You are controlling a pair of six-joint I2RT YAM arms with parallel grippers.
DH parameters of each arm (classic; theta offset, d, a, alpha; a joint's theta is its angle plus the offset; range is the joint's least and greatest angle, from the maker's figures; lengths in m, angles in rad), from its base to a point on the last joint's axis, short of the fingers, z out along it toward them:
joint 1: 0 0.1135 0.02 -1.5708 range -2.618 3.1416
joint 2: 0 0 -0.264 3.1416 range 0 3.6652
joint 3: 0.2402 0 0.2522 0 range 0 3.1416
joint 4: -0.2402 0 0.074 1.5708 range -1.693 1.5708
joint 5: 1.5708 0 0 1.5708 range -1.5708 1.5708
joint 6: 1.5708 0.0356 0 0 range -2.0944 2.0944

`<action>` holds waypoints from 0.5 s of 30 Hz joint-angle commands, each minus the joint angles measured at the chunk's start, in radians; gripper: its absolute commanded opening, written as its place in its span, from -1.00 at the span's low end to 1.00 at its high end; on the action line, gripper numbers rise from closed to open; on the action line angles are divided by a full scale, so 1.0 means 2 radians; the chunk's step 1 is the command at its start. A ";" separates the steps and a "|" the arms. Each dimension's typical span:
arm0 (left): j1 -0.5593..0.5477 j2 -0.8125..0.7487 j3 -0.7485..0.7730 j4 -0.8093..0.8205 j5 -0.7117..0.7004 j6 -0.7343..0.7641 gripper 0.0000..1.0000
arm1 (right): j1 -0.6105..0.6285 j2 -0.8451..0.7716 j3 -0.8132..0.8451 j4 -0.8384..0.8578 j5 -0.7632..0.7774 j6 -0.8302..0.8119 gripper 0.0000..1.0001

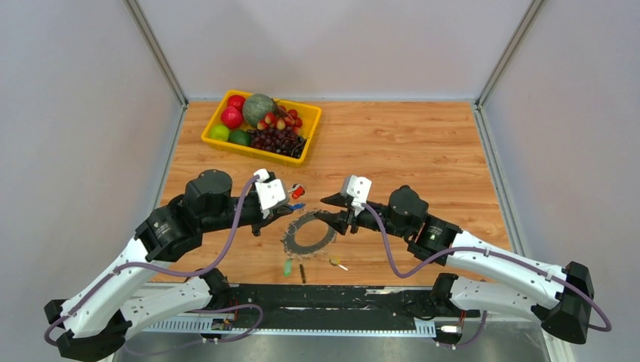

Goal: Remove the keys from the keyring

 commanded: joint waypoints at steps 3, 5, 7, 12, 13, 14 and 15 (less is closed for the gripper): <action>-0.002 0.005 0.029 0.034 0.026 -0.007 -1.00 | 0.000 -0.023 0.016 0.017 -0.053 -0.063 -0.08; -0.002 0.006 0.029 0.036 0.030 -0.009 -1.00 | 0.000 -0.022 0.020 0.020 -0.071 -0.064 -0.08; -0.002 0.007 0.029 0.039 0.033 -0.011 -1.00 | 0.000 -0.019 0.024 0.024 -0.081 -0.063 -0.10; -0.002 0.007 0.029 0.043 0.040 -0.013 -1.00 | 0.000 -0.003 0.035 0.035 -0.100 -0.060 -0.17; -0.002 0.007 0.029 0.043 0.040 -0.013 -1.00 | -0.001 0.001 0.038 0.038 -0.104 -0.058 -0.17; -0.002 0.006 0.030 0.043 0.040 -0.013 -1.00 | 0.000 0.007 0.041 0.040 -0.105 -0.056 -0.18; -0.002 0.006 0.030 0.043 0.041 -0.013 -1.00 | -0.001 0.012 0.044 0.041 -0.104 -0.055 -0.19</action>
